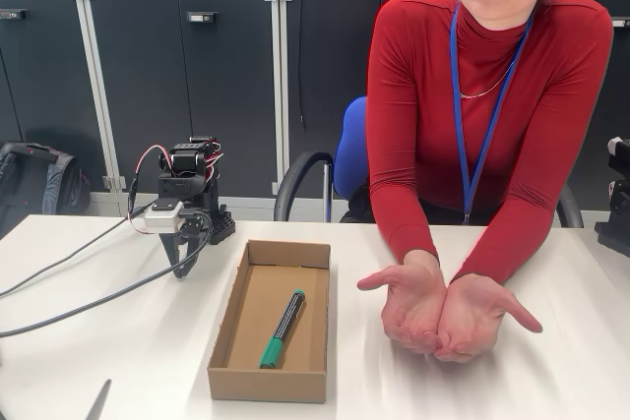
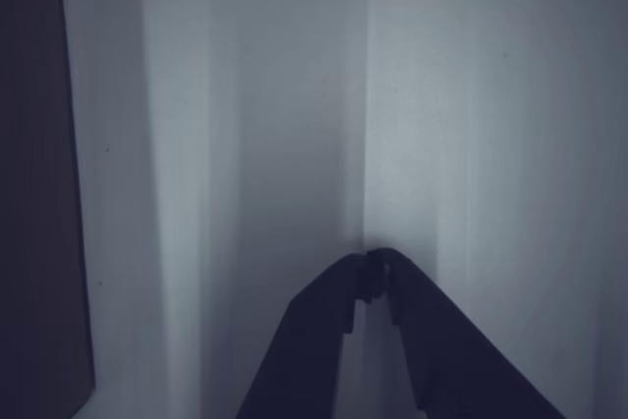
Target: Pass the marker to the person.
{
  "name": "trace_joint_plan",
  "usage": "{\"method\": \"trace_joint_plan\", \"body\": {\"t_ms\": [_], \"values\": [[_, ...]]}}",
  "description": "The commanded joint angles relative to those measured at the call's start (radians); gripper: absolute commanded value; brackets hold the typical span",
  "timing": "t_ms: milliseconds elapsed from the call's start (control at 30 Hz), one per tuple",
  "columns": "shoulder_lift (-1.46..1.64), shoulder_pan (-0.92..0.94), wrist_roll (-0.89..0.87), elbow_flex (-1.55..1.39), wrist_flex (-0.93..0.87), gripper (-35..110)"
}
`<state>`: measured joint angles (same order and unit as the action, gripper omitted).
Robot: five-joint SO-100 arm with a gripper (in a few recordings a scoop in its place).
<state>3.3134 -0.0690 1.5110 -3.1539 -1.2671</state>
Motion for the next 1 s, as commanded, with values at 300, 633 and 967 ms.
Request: {"method": "trace_joint_plan", "body": {"t_ms": [300, 633, 967], "values": [[0.012, -0.066, -0.11, -0.018, -0.003, -5], [-0.021, -0.025, -0.103, 0.018, 0.114, -5], [-0.206, -0.055, -0.201, 0.282, 0.264, -5]]}}
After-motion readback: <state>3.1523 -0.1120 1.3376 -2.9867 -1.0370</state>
